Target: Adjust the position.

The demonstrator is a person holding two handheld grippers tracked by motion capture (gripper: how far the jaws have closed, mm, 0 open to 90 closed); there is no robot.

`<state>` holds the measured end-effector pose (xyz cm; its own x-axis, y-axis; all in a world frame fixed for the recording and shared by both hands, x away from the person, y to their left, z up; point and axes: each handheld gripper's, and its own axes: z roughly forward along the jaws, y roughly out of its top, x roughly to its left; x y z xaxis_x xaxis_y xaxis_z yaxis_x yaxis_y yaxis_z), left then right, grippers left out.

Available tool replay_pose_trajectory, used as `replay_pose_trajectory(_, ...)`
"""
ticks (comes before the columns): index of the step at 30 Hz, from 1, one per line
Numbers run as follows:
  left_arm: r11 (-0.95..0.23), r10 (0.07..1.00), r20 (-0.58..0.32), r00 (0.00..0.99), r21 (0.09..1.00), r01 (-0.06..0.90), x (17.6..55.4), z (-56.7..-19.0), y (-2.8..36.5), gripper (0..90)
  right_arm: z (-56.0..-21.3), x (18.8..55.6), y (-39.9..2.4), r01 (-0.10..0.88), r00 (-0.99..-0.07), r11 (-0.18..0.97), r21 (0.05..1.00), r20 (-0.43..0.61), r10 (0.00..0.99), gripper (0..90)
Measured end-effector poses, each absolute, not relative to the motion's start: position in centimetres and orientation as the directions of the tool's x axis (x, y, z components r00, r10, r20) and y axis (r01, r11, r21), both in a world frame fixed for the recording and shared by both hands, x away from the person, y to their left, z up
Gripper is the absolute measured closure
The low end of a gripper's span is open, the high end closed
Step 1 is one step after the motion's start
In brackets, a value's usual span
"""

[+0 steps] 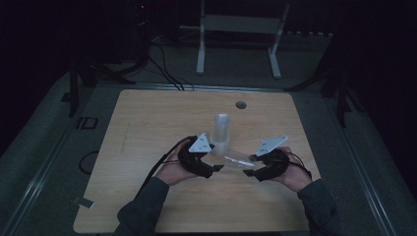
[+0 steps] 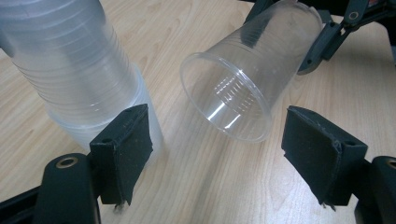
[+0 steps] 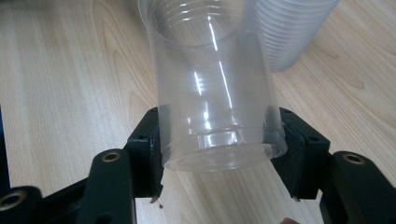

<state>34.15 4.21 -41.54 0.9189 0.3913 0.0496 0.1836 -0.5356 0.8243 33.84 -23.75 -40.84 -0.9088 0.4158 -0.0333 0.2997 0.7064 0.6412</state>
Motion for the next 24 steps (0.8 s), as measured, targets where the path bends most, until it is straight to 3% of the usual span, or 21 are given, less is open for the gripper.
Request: replay_pose_trajectory(24,-0.496,0.425,0.013,0.905,0.840,0.221,34.40,-41.88,4.29,23.6,-40.86,33.89,-24.05,0.311,-0.884,0.614,0.726,-0.016,0.466,41.7)
